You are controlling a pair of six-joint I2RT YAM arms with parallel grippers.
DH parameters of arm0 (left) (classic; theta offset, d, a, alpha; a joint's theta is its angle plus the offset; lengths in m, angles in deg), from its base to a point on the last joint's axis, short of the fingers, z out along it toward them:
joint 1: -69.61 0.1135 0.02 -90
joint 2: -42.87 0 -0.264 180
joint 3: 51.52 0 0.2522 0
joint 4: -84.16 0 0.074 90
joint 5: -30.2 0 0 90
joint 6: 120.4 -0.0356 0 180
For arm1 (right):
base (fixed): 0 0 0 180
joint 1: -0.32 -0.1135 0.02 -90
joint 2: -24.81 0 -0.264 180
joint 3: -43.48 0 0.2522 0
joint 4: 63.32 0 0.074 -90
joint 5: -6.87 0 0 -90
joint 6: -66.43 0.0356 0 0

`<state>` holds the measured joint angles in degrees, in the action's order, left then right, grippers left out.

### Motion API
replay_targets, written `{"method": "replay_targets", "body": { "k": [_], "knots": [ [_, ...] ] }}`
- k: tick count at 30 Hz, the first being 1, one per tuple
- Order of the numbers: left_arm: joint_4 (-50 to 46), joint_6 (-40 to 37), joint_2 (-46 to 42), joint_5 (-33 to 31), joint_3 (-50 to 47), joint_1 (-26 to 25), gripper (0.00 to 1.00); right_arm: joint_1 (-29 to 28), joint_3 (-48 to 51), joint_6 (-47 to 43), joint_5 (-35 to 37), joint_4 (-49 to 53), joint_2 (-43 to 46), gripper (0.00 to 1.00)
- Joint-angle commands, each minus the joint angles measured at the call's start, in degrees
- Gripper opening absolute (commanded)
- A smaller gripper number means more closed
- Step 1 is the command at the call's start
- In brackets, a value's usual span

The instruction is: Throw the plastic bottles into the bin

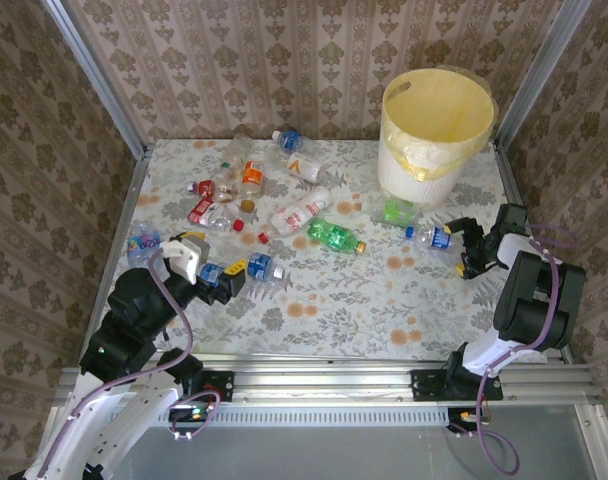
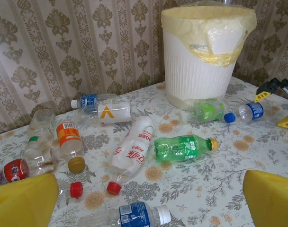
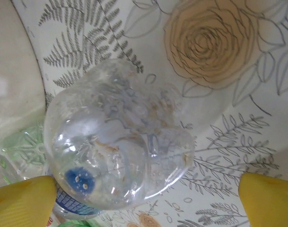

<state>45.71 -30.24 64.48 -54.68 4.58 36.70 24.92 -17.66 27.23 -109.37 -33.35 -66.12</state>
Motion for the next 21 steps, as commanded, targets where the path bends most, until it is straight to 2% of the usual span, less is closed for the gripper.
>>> {"method": "replay_targets", "body": {
  "k": [1, 7, 21],
  "knots": [
    [-1.24, -0.50, -1.00, 0.10, -0.47, 0.56, 1.00, 0.35, -2.67, 0.45, -0.03, 0.11, -1.92, 1.00],
    [-1.24, -0.52, -1.05, 0.23, -0.51, 0.69, 1.00, 0.32, -4.17, -0.82, 0.88, 0.47, -5.40, 0.99],
    [-1.55, -0.52, -1.13, 0.49, -0.68, 1.22, 1.00, -0.55, -3.04, -5.90, 1.81, 1.25, -6.17, 0.83]
  ]
}}
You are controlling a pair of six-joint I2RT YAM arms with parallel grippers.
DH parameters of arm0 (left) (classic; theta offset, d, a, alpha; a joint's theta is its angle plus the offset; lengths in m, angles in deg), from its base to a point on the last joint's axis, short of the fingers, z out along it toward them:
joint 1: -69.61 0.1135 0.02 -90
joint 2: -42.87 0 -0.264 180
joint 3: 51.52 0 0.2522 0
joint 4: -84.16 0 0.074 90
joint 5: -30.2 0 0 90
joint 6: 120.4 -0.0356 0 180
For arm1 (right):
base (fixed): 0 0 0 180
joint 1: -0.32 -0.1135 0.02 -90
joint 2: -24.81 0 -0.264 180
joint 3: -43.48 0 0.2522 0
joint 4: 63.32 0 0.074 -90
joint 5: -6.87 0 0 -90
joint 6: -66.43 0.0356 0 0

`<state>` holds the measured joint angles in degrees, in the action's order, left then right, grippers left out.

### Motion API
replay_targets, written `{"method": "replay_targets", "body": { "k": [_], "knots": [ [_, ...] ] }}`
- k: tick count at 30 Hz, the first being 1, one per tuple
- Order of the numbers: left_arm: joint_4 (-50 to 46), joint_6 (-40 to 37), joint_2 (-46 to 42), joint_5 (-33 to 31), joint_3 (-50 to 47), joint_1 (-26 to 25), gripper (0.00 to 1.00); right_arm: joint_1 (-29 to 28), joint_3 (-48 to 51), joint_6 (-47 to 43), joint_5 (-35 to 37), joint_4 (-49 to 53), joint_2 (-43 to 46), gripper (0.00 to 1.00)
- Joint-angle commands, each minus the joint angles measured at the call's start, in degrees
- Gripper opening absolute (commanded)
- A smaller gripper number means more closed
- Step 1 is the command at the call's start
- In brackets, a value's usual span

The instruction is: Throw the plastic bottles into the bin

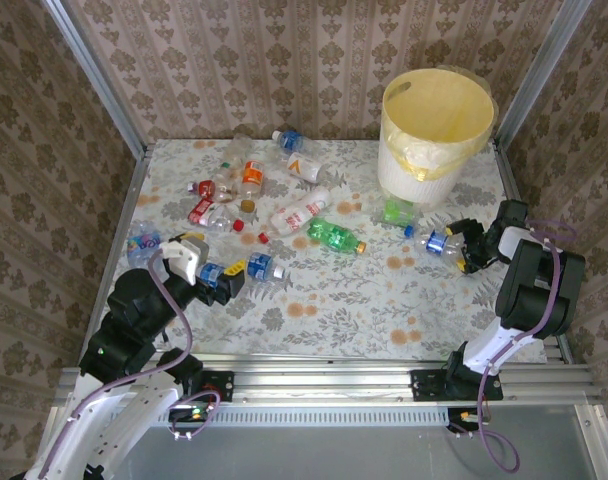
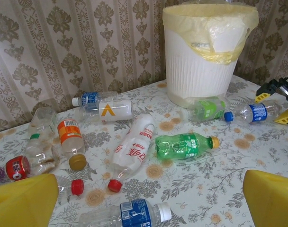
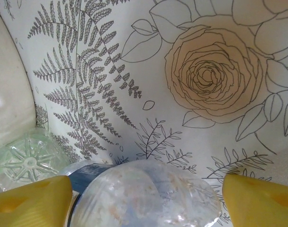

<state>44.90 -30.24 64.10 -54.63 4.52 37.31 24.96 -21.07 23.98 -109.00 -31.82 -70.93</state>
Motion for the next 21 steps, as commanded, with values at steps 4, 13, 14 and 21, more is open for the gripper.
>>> {"method": "replay_targets", "body": {
  "k": [4, 13, 14, 21],
  "knots": [
    [-0.66, -0.43, -0.86, 0.75, -0.59, 0.83, 1.00, -1.17, 1.76, -3.38, 0.90, -0.97, -0.42, 0.77],
    [-0.74, -0.33, -0.84, 0.87, -0.71, 1.27, 1.00, -2.78, 8.53, -7.22, 1.76, 0.95, 8.90, 0.77],
    [-0.70, -0.28, -0.86, 0.98, -0.71, 1.35, 1.00, -2.97, 9.43, -7.36, 1.53, 1.06, 10.10, 0.77],
    [-0.48, -0.09, -0.93, 1.73, -0.80, 1.97, 1.00, -5.37, 10.52, -10.67, 2.64, 4.48, 15.59, 0.77]
  ]
}}
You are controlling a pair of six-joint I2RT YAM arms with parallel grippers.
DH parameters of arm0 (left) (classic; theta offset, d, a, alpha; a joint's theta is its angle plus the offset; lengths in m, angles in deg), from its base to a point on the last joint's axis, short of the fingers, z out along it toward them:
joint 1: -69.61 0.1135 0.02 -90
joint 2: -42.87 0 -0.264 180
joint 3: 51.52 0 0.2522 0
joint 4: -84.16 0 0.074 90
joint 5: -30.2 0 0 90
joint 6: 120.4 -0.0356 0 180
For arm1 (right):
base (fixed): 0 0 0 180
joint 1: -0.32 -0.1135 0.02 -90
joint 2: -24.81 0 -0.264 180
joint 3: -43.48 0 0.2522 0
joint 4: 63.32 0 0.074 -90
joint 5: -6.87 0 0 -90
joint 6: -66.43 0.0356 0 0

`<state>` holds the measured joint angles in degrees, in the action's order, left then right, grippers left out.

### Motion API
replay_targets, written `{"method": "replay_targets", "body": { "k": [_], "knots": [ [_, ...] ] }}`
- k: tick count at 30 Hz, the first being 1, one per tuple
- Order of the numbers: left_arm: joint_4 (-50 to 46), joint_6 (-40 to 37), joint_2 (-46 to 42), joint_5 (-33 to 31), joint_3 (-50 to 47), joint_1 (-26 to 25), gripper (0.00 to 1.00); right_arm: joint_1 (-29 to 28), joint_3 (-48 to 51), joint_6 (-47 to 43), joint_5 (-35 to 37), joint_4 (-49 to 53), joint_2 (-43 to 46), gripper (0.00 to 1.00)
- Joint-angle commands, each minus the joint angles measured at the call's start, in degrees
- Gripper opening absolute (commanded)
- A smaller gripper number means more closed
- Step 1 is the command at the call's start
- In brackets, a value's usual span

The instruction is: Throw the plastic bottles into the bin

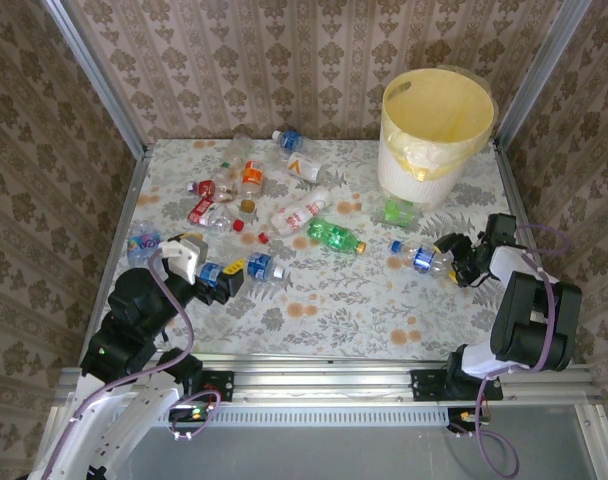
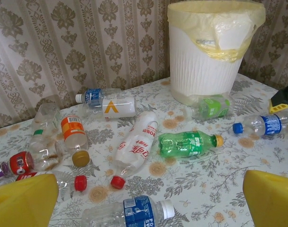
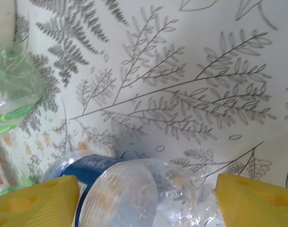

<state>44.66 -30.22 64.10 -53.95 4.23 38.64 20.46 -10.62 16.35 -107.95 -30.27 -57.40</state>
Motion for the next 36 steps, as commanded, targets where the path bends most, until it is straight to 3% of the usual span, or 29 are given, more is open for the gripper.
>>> {"method": "replay_targets", "body": {
  "k": [1, 7, 11, 21, 29, 36],
  "knots": [
    [-0.29, 0.02, -0.93, 1.09, -0.51, 0.64, 1.00, -1.01, -0.28, -3.78, 2.18, 3.37, 2.06, 0.77],
    [-0.38, 0.17, -1.01, 1.32, -0.52, 0.81, 1.00, -1.56, -2.20, -4.85, 2.93, 4.49, 0.96, 0.79],
    [-0.49, 0.33, -1.09, 1.24, -0.51, 0.81, 1.00, -1.89, -3.02, -5.88, 5.75, 7.18, 2.06, 0.87],
    [-0.33, 0.34, -1.19, 1.45, -0.67, 1.21, 1.00, -4.98, -2.80, -14.62, 9.63, 9.72, 14.19, 0.96],
    [-0.16, 0.70, -1.13, 1.88, -0.69, 1.69, 1.00, -12.22, -7.81, -22.58, 16.61, 12.79, 8.97, 0.96],
    [-0.15, 0.79, -1.13, 1.98, -0.78, 1.77, 1.00, -14.54, -11.32, -25.56, 21.25, 12.37, 2.89, 0.95]
  ]
}}
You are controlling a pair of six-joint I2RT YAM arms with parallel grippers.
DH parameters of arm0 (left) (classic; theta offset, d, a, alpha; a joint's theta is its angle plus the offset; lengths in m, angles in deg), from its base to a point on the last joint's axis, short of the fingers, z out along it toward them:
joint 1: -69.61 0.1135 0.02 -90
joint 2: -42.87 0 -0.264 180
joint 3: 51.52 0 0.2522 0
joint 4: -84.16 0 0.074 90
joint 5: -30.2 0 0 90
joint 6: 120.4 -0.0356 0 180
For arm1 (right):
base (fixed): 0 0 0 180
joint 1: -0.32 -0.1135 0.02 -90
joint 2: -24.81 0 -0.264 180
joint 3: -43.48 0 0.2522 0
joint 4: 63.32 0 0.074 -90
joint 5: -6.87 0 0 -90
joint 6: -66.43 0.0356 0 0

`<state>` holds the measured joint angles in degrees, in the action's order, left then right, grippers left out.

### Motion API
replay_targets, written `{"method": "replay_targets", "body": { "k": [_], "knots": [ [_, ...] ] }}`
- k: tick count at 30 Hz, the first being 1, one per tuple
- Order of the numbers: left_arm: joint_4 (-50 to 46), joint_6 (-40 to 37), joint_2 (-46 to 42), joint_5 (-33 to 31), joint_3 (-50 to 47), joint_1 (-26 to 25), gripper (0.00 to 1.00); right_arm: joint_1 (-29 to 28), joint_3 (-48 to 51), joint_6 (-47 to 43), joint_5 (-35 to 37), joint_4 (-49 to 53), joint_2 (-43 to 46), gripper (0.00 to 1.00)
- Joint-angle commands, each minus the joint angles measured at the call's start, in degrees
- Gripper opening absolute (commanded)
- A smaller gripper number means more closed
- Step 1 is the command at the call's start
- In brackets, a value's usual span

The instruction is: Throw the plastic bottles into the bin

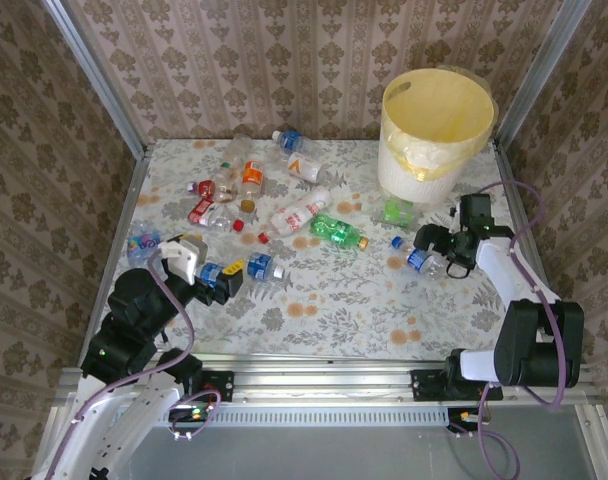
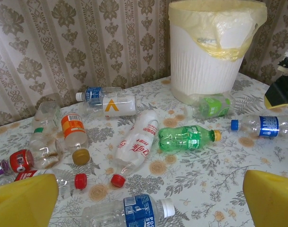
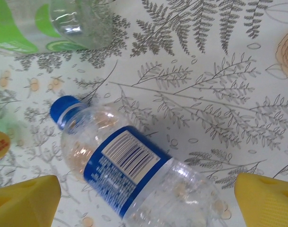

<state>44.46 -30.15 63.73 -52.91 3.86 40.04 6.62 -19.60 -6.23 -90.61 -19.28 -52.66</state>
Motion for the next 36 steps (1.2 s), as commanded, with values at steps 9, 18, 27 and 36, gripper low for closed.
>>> {"method": "replay_targets", "body": {
  "k": [9, 18, 27, 36],
  "knots": [
    [0.04, 0.65, -0.82, 0.93, -0.45, 0.47, 1.00, -4.23, -4.52, -5.29, 2.79, -1.46, -11.10, 0.94],
    [0.09, 0.72, -0.79, 0.92, -0.63, 0.65, 1.00, -7.59, -3.50, -5.17, 1.07, 0.17, -10.33, 0.92],
    [0.07, 0.82, -0.80, 1.02, -0.64, 0.73, 1.00, -12.56, -3.17, -1.44, 1.16, 4.85, -8.40, 0.91],
    [0.14, 0.73, -0.78, 1.19, -0.74, 0.88, 1.00, -13.34, -0.73, 0.14, 1.58, 5.42, -7.39, 0.90]
  ]
}}
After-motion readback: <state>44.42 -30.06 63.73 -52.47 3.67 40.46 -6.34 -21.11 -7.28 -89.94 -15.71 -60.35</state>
